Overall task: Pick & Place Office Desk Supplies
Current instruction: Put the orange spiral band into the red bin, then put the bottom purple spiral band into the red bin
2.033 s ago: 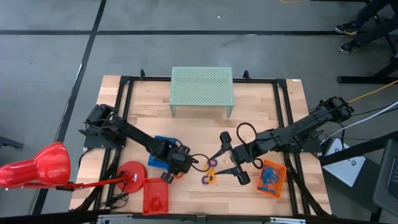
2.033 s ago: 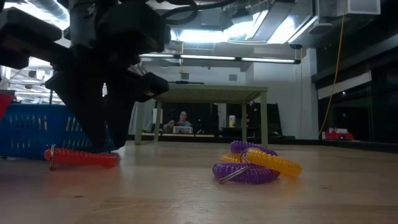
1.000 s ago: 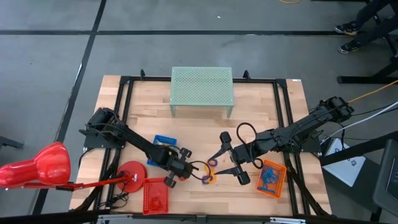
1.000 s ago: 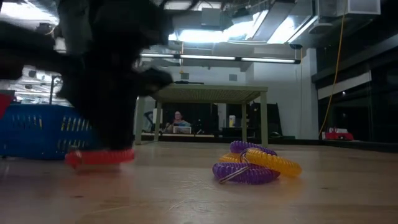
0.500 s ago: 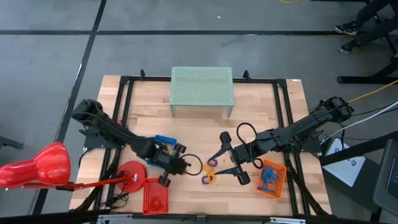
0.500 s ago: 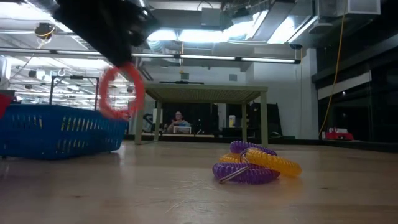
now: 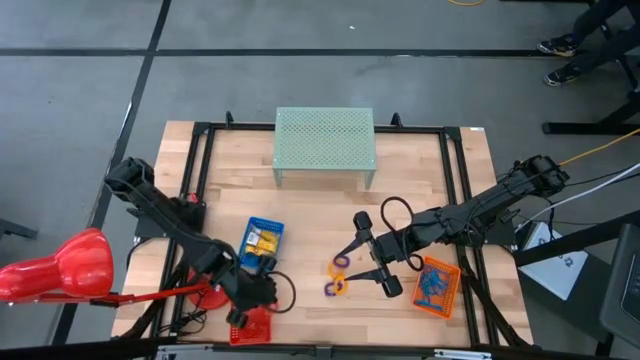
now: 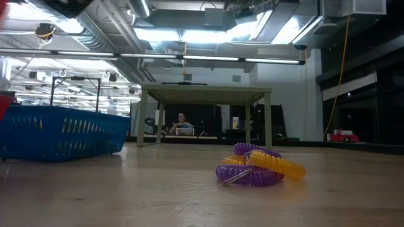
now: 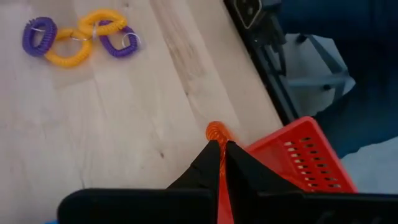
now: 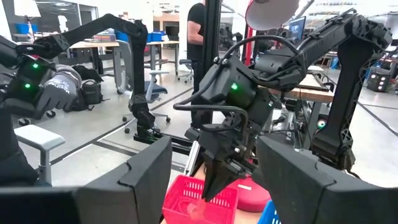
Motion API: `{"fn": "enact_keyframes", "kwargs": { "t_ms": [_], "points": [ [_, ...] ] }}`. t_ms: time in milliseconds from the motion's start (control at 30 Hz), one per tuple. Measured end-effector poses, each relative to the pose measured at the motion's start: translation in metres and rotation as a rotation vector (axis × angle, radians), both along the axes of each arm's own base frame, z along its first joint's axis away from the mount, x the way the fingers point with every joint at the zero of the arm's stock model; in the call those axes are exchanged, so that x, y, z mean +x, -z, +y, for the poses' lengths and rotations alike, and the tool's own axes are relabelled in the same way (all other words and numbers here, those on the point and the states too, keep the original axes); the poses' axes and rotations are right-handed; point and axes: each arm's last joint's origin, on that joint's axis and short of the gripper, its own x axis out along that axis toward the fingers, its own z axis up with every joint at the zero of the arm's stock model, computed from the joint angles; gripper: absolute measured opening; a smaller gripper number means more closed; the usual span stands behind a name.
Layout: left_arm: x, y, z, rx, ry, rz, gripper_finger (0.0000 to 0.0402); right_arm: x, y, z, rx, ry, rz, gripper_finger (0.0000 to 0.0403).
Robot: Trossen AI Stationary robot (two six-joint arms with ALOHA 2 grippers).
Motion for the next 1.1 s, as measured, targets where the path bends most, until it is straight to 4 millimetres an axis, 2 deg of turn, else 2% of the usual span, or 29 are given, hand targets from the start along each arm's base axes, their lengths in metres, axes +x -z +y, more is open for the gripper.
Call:
{"fn": "enact_keyframes", "kwargs": {
  "t_ms": [300, 633, 800, 1100],
  "points": [
    [-0.020, 0.012, -0.014, 0.014, -0.051, 0.139, 0.0012, 0.000, 0.000, 0.000, 0.000, 0.000, 0.000, 0.0236],
    [-0.027, 0.030, -0.030, 0.038, -0.091, 0.213, 0.0017, 0.000, 0.000, 0.000, 0.001, 0.000, 0.001, 0.0236],
    [-0.025, 0.040, -0.033, 0.051, -0.120, 0.245, 0.0057, 0.000, 0.000, 0.000, 0.002, 0.000, 0.002, 0.0236],
    [-0.022, 0.040, -0.030, 0.076, -0.103, 0.222, 0.0148, 0.000, 0.000, 0.000, 0.001, 0.000, 0.001, 0.0235]
  ]
}}
